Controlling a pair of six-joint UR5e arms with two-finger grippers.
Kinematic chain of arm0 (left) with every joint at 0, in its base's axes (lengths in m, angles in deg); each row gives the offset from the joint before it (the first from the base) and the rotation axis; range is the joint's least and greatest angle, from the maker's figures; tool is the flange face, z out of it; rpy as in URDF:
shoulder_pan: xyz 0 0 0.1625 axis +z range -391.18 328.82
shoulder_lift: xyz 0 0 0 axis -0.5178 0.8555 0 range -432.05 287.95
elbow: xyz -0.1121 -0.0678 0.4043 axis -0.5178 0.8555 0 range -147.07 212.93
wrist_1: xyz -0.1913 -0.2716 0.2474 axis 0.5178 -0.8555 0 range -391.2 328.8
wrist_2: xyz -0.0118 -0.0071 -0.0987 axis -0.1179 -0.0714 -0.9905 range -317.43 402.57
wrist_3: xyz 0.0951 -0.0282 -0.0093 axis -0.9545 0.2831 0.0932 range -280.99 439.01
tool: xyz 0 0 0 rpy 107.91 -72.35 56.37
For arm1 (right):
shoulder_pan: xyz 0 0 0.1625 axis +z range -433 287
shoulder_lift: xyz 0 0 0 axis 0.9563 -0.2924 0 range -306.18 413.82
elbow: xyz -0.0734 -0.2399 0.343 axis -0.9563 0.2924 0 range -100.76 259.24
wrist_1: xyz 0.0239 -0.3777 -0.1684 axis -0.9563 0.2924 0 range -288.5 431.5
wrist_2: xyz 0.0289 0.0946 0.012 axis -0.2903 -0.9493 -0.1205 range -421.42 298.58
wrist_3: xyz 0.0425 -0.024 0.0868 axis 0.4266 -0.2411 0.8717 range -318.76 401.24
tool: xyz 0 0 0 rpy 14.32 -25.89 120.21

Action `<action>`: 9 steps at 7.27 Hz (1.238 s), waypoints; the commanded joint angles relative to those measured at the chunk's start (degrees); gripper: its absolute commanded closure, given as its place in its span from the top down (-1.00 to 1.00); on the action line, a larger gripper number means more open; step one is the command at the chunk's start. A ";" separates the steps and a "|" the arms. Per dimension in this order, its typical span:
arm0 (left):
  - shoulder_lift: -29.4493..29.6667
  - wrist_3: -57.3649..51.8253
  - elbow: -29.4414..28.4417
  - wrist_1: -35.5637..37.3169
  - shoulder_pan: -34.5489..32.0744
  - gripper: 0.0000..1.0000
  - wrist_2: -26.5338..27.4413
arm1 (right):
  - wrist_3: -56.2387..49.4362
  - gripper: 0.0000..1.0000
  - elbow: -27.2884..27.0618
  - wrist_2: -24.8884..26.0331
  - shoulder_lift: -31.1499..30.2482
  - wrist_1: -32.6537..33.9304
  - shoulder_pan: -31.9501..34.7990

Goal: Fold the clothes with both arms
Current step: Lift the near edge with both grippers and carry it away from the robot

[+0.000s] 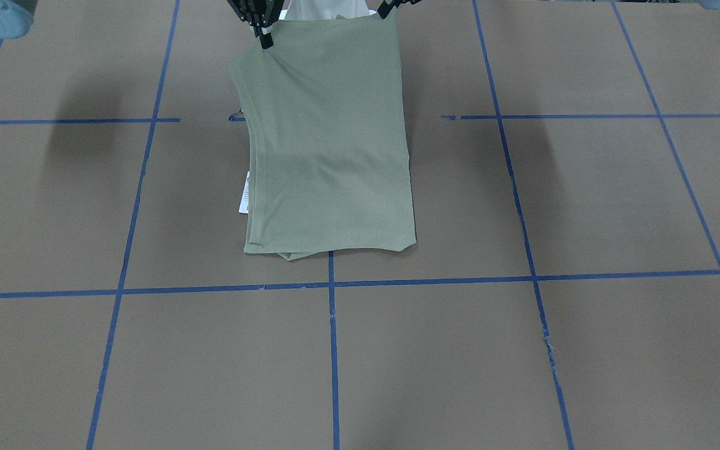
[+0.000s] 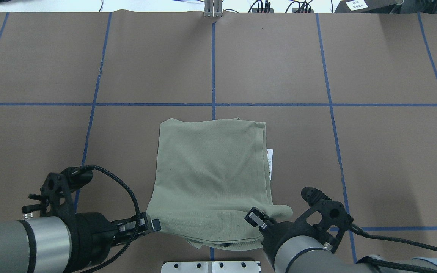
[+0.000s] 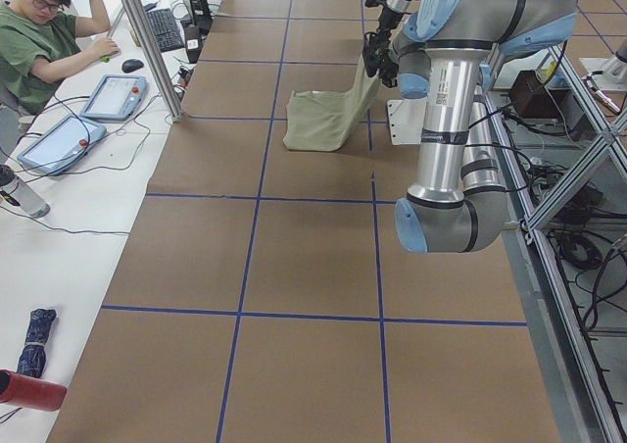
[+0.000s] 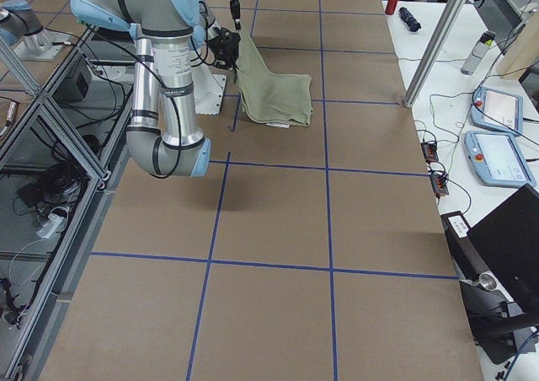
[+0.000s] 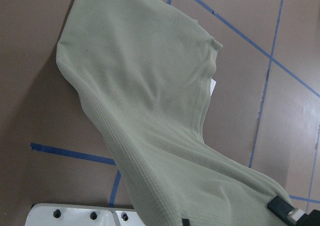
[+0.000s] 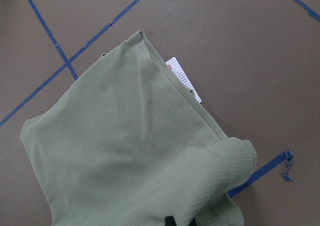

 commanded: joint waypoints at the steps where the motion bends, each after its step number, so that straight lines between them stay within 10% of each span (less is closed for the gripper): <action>1: 3.77 -3.37 -9.87 -0.32 -2.68 -1.00 0.25 | -1.75 -1.00 8.69 0.03 2.80 -1.09 3.10; 4: 9.33 -10.57 -19.58 -0.50 -11.38 -1.00 -0.10 | -7.72 -1.00 20.29 -0.76 2.90 -15.39 9.95; 9: 16.28 -16.04 -38.71 -6.79 -19.49 -1.00 -0.19 | -10.55 -1.00 34.25 -5.15 9.66 -20.22 18.66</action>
